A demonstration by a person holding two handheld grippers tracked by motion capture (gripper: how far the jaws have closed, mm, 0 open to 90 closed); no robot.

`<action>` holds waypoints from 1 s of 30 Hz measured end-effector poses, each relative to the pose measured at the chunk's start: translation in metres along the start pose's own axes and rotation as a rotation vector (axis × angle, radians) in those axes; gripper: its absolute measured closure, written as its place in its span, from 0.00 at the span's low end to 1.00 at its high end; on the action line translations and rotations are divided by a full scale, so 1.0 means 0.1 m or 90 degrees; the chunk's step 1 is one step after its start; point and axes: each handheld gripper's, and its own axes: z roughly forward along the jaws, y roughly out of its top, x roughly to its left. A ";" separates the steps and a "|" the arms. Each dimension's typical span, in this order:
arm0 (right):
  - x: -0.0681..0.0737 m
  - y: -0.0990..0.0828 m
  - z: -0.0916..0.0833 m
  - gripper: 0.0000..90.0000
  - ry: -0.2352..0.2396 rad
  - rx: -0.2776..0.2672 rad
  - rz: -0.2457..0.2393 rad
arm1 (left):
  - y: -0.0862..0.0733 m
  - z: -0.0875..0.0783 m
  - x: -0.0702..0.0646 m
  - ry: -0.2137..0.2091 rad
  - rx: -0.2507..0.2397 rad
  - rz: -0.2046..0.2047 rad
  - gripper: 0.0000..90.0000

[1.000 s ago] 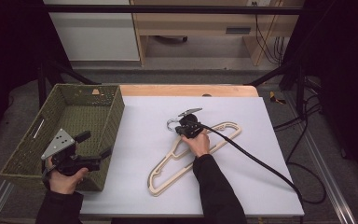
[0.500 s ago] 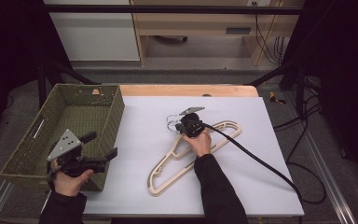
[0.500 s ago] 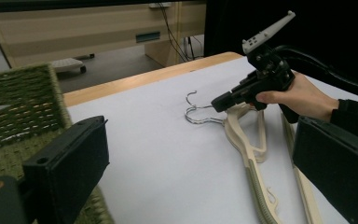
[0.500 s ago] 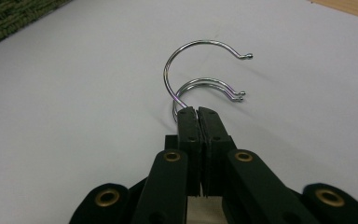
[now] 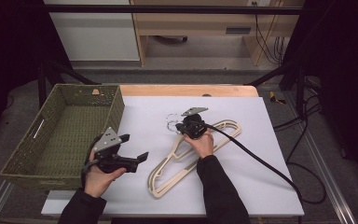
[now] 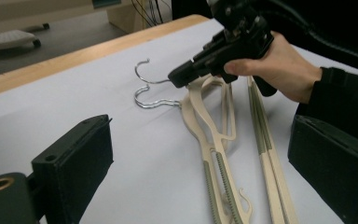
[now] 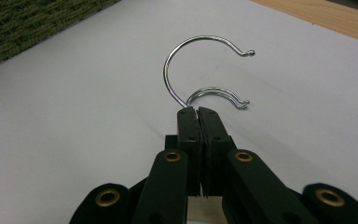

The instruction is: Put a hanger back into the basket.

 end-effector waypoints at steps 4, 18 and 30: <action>-0.01 0.01 -0.05 0.99 0.004 -0.013 -0.005 | 0.01 0.25 0.00 -0.017 0.022 -0.017 0.12; 0.03 0.03 -0.26 0.99 0.015 -0.045 -0.024 | 0.04 1.00 0.01 -0.077 0.073 -0.078 0.30; 0.08 0.04 -0.35 0.99 0.030 -0.061 -0.045 | 0.03 1.44 -0.09 -0.101 0.124 -0.105 0.53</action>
